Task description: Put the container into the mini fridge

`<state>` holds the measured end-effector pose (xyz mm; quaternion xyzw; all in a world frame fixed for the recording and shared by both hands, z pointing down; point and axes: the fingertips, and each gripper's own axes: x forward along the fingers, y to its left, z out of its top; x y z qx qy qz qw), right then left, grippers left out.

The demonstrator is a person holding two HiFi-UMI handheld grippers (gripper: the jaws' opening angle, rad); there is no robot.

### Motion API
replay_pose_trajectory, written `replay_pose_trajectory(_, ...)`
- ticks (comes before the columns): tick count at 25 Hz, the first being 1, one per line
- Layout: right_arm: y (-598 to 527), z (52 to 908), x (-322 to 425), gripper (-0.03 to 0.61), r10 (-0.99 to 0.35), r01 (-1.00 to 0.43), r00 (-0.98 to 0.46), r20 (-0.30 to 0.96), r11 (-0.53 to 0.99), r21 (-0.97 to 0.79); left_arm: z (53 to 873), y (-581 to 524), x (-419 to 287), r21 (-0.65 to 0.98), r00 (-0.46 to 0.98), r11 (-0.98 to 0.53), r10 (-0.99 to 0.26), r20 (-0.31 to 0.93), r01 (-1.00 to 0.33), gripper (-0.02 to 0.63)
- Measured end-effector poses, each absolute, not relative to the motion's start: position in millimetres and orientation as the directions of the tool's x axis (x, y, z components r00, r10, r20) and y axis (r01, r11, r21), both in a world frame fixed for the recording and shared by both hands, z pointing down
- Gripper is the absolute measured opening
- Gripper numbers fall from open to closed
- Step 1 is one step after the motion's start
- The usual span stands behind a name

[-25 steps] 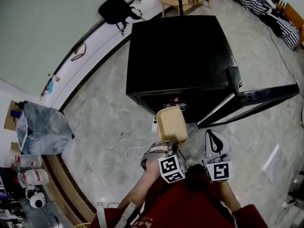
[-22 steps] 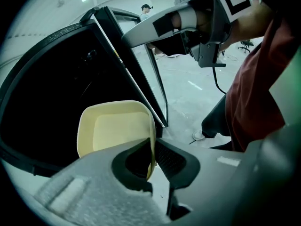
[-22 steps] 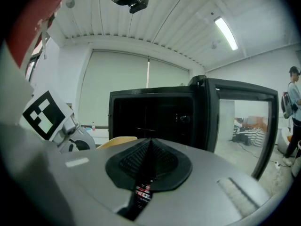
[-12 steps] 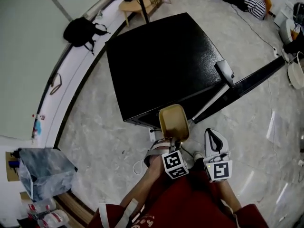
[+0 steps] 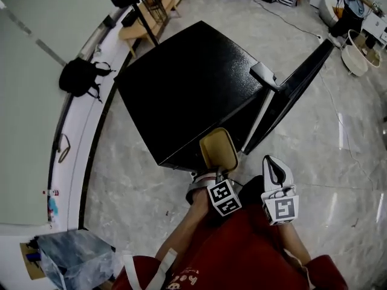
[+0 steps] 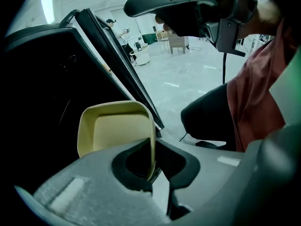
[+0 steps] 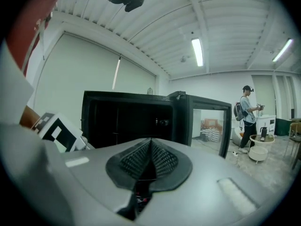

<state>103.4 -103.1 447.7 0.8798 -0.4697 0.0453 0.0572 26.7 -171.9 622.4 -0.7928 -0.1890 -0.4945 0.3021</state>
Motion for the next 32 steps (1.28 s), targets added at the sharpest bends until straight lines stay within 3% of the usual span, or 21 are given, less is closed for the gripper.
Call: replay_pose_trajectory(32, -90, 488, 133, 0.0, -0.799, -0.813, 0.577, 0.167, -0.581, 0.032, 742, -242, 126, -0.329, 0.347, -0.718, -0.128, 0.929, 0.613, 0.026)
